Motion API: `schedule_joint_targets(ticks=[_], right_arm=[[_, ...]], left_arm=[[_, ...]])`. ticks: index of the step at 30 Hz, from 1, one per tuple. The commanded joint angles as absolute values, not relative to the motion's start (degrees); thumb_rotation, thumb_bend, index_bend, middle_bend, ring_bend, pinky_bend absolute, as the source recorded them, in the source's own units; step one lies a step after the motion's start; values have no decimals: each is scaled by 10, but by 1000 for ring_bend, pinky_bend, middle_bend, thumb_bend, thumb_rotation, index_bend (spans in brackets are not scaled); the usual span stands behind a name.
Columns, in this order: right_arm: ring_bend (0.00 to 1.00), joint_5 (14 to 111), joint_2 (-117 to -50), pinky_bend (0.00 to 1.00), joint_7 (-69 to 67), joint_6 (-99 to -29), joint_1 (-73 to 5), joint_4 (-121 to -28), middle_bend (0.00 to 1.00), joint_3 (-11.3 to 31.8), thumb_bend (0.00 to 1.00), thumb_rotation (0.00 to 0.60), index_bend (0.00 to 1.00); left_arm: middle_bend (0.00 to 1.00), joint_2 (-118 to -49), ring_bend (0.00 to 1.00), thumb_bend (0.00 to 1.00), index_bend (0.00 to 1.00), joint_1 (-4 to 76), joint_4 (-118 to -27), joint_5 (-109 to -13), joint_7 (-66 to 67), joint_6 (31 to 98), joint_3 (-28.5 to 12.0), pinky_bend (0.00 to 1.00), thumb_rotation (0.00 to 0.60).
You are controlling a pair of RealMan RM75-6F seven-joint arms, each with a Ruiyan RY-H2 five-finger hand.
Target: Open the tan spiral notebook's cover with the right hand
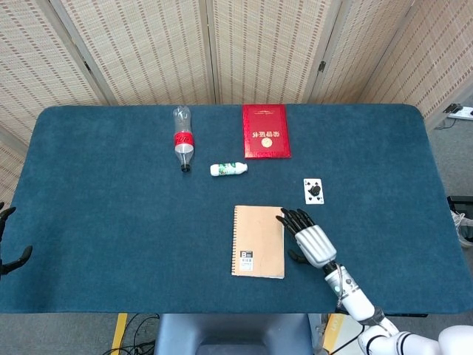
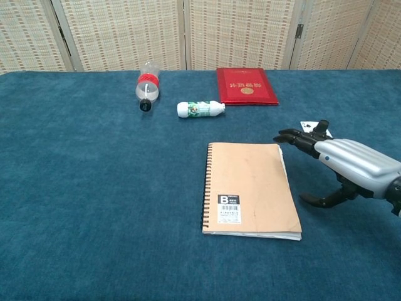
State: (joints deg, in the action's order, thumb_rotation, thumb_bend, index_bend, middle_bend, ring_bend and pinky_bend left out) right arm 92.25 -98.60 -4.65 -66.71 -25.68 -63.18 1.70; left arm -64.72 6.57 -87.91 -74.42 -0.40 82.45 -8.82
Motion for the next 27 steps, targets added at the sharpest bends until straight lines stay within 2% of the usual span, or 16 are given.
schedule_joint_targets(ticks=[1, 27], right_arm=[[0, 916, -990, 0, -51, -664, -258, -632, 0, 18, 369, 600, 0], [0, 900, -1009, 0, -77, -660, -276, -609, 0, 18, 375, 600, 0]], left_arm=[[103, -647, 89, 296, 159, 66, -879, -744, -3, 825, -89, 151, 600], [103, -643, 89, 296, 160, 59, -881, -728, -13, 833, -98, 151, 600]])
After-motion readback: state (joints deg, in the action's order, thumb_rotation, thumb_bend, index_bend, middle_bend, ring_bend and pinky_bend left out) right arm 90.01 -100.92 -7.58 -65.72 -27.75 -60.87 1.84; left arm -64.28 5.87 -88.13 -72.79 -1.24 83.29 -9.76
